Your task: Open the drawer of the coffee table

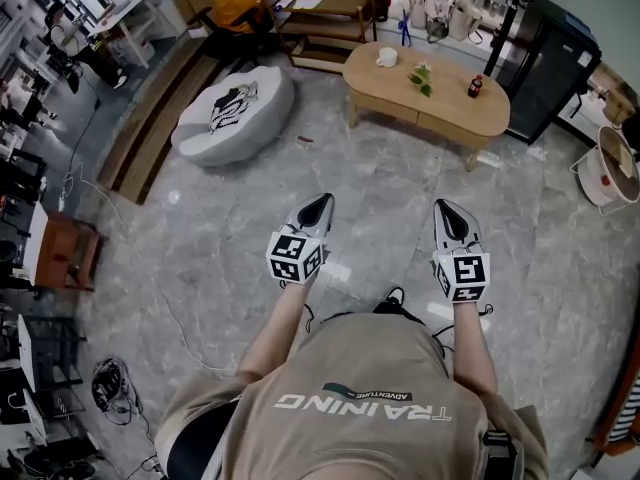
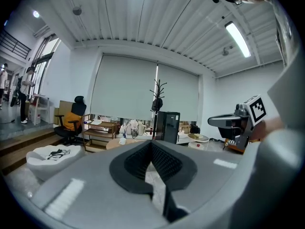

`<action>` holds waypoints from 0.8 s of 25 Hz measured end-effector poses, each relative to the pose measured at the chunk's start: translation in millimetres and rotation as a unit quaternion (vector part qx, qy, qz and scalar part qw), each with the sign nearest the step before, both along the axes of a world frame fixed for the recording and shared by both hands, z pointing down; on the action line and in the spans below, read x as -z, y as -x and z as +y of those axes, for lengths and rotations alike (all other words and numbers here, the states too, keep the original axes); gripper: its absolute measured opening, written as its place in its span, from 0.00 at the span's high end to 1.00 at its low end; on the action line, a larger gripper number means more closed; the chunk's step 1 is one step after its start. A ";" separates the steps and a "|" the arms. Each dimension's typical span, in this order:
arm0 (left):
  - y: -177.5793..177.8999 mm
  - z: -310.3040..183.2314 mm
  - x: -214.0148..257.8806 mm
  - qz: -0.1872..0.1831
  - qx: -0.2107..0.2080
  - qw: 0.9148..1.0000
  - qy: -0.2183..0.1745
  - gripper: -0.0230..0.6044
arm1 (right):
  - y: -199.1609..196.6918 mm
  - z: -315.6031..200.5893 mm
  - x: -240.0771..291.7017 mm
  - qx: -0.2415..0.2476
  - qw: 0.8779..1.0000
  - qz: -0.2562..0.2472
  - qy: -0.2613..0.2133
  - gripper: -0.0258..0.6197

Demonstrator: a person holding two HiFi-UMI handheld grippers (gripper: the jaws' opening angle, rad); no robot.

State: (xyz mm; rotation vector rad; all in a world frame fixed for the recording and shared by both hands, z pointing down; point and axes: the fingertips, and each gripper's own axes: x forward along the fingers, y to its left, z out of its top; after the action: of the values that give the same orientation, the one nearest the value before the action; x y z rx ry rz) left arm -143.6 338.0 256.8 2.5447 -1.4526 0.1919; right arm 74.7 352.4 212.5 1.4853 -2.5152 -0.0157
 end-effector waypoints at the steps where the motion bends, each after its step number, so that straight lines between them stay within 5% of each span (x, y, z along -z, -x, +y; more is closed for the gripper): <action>1: -6.7 -9.0 2.0 -0.002 0.000 1.000 -0.003 0.95 | -6.0 -10.2 1.6 0.002 1.000 -0.001 -0.003 0.95; 10: -61.3 -80.1 4.0 -0.012 0.021 1.000 -0.014 0.95 | -51.7 -86.3 6.7 0.030 0.999 -0.009 -0.018 0.95; 20: -64.8 -145.4 -2.0 -0.029 0.016 0.999 0.007 0.95 | -60.6 -156.7 -11.9 0.026 0.999 -0.019 0.010 0.95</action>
State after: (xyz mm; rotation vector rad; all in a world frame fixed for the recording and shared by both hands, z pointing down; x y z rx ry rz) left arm -78.8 192.6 258.8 2.5229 -1.5055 0.2717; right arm 135.3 195.6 224.5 1.4256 -2.5751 0.0302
